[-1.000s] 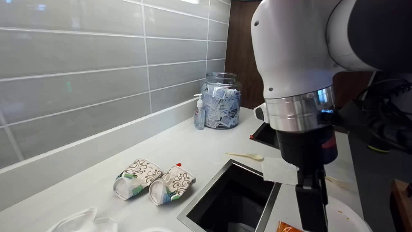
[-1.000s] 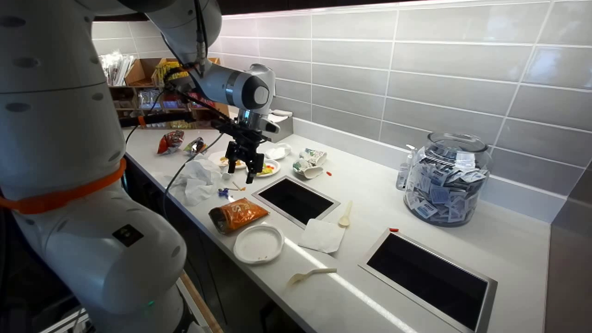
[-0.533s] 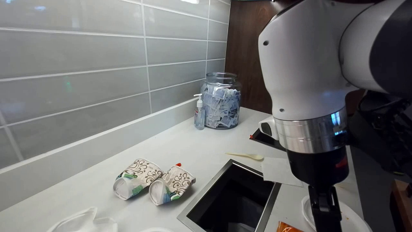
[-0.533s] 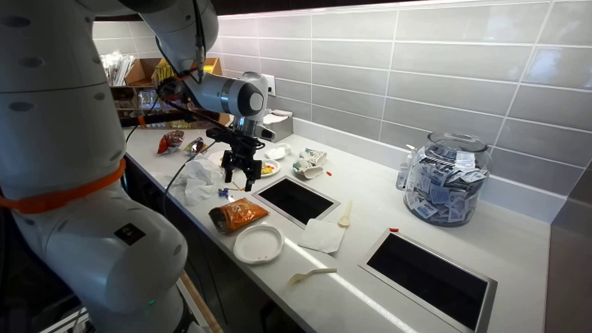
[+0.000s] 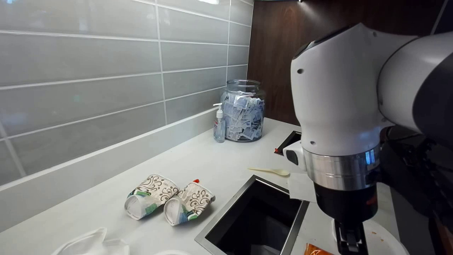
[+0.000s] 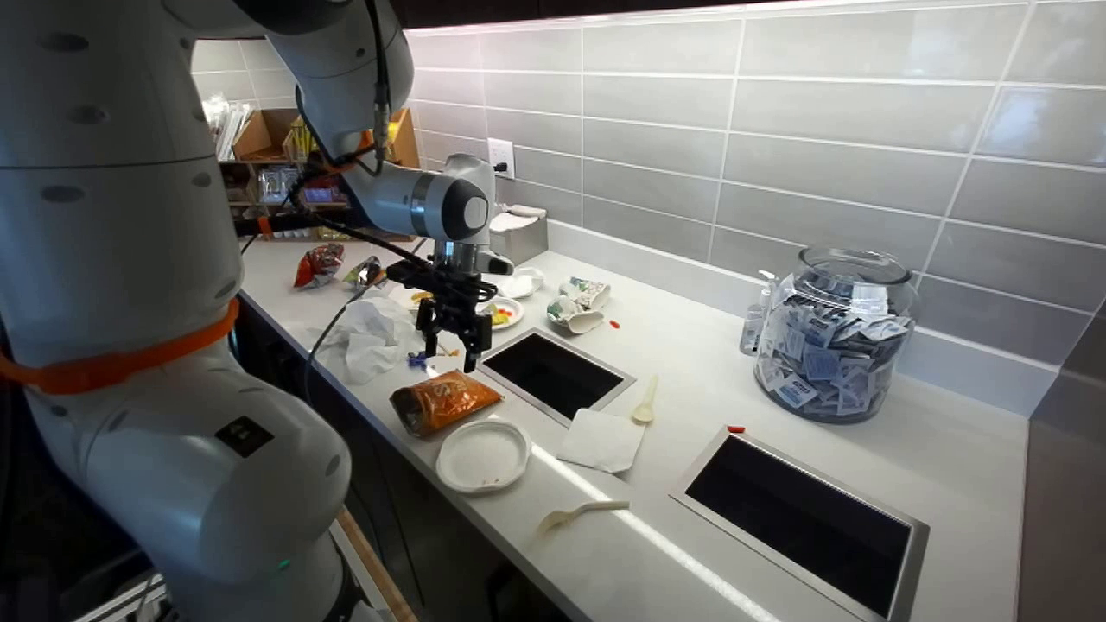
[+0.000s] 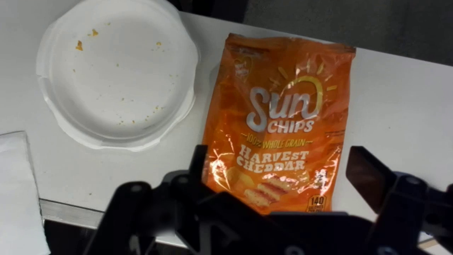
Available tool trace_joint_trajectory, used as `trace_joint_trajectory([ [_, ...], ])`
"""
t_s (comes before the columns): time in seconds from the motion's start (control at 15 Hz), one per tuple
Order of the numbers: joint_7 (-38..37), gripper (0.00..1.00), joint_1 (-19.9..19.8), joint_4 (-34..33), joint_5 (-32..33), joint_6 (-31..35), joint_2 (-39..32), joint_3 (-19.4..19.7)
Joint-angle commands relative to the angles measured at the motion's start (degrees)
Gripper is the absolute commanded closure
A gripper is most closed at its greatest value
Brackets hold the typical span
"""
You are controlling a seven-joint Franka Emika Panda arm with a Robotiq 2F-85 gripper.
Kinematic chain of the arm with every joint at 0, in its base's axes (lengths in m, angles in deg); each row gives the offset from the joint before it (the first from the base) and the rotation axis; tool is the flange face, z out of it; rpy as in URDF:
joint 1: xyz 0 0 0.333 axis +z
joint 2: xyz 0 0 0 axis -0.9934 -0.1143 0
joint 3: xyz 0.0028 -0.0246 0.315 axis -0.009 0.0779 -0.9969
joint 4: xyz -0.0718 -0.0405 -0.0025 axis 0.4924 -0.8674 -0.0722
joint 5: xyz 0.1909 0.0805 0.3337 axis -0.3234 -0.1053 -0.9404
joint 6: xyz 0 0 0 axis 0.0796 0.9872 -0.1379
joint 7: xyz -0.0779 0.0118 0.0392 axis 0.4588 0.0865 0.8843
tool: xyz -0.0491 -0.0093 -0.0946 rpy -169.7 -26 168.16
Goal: Pour the contents from the orange packet into the left bin
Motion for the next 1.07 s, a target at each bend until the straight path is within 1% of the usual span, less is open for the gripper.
trace_joint_trajectory([
  [0.0, 0.27, 0.00, 0.29, 1.35, 1.37, 3.52, -1.26, 0.26],
  [0.2, 0.47, 0.00, 0.17, 1.48, 1.21, 4.33, -2.13, 0.47],
  [0.27, 0.57, 0.04, 0.14, 1.46, 1.13, 4.36, -2.39, 0.53],
  [0.33, 0.74, 0.05, 0.10, 1.39, 1.02, 4.25, -2.66, 0.60],
  [0.6, 2.35, 0.00, -0.31, 1.08, -0.32, 3.74, -3.84, 0.77],
  [0.8, 3.89, 0.01, -0.49, 0.66, -1.11, 3.21, -5.04, 0.95],
  [0.87, 4.35, 0.04, -0.55, 0.50, -1.29, 3.01, -5.41, 0.98],
  [0.93, 4.83, 0.13, -0.65, 0.33, -1.44, 2.86, -5.77, 0.98],
  [1.0, 5.18, 0.27, -0.70, 0.25, -1.51, 2.77, -6.07, 1.01],
])
